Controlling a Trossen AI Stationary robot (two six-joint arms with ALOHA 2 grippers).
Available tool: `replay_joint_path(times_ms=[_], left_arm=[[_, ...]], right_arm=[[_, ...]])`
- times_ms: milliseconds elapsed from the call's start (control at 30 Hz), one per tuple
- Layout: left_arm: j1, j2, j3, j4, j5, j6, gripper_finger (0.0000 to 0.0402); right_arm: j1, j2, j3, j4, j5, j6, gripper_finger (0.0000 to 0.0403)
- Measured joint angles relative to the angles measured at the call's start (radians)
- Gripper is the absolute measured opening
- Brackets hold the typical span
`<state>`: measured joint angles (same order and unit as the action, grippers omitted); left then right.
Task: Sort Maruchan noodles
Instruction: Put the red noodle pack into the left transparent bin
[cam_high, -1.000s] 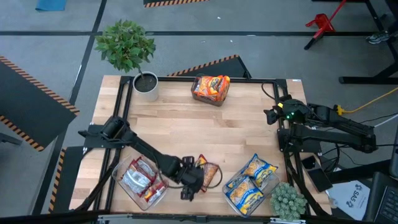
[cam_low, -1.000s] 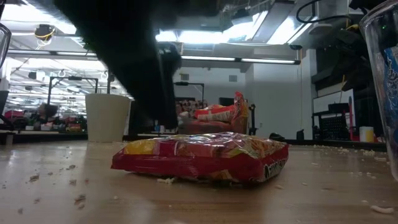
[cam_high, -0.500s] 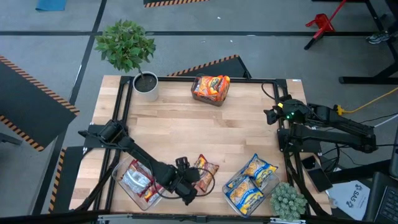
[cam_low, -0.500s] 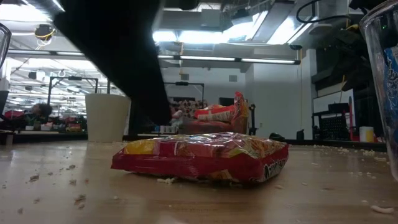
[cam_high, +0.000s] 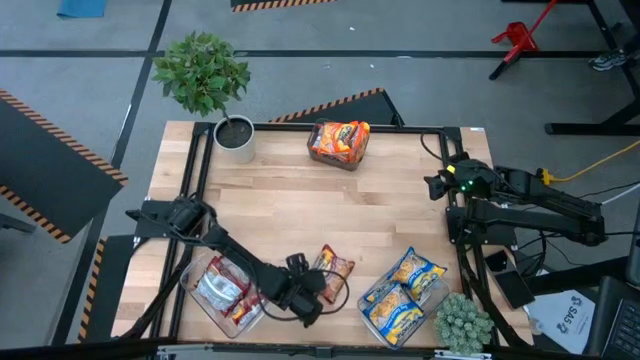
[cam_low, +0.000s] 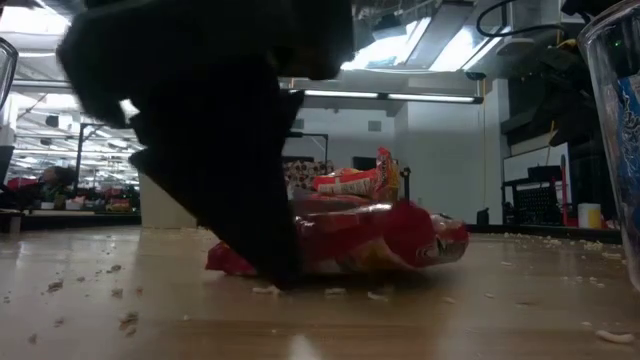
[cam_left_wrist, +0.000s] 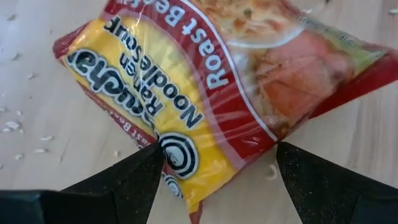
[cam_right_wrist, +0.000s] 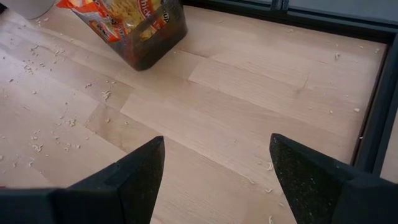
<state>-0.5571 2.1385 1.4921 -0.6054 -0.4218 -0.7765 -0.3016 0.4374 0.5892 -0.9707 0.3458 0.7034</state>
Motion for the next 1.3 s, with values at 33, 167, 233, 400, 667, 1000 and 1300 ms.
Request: replay_joint_path(times_ms=[33, 167, 233, 400, 667, 1000, 1300], left_arm=[[0.005, 0.004, 0.000, 0.005, 0.018, 0.000, 0.0307], [0.025, 0.011, 0.003, 0.016, 0.084, 0.002, 0.0295], [0.033, 0.011, 0.003, 0.014, 0.089, 0.002, 0.0278], [0.040, 0.011, 0.003, 0.012, 0.086, 0.000, 0.0221], [0.041, 0.011, 0.001, 0.013, 0.086, -0.014, 0.0144], [0.037, -0.026, -0.003, -0.003, 0.133, -0.082, 0.0073], [0.037, -0.056, 0.061, -0.058, 0.153, -0.086, 0.0014]], right_arm=[[0.000, 0.000, 0.000, 0.000, -0.001, 0.000, 0.0280], [0.000, 0.000, 0.000, 0.000, -0.017, -0.001, 0.0280], [0.000, 0.000, 0.000, 0.000, -0.017, -0.002, 0.0280], [0.000, 0.000, 0.000, 0.000, -0.016, -0.002, 0.0280], [0.000, 0.000, 0.000, 0.000, -0.017, -0.002, 0.0280], [0.000, 0.000, 0.000, -0.001, -0.017, -0.002, 0.0280], [0.000, 0.000, 0.000, -0.006, -0.017, -0.002, 0.0280]])
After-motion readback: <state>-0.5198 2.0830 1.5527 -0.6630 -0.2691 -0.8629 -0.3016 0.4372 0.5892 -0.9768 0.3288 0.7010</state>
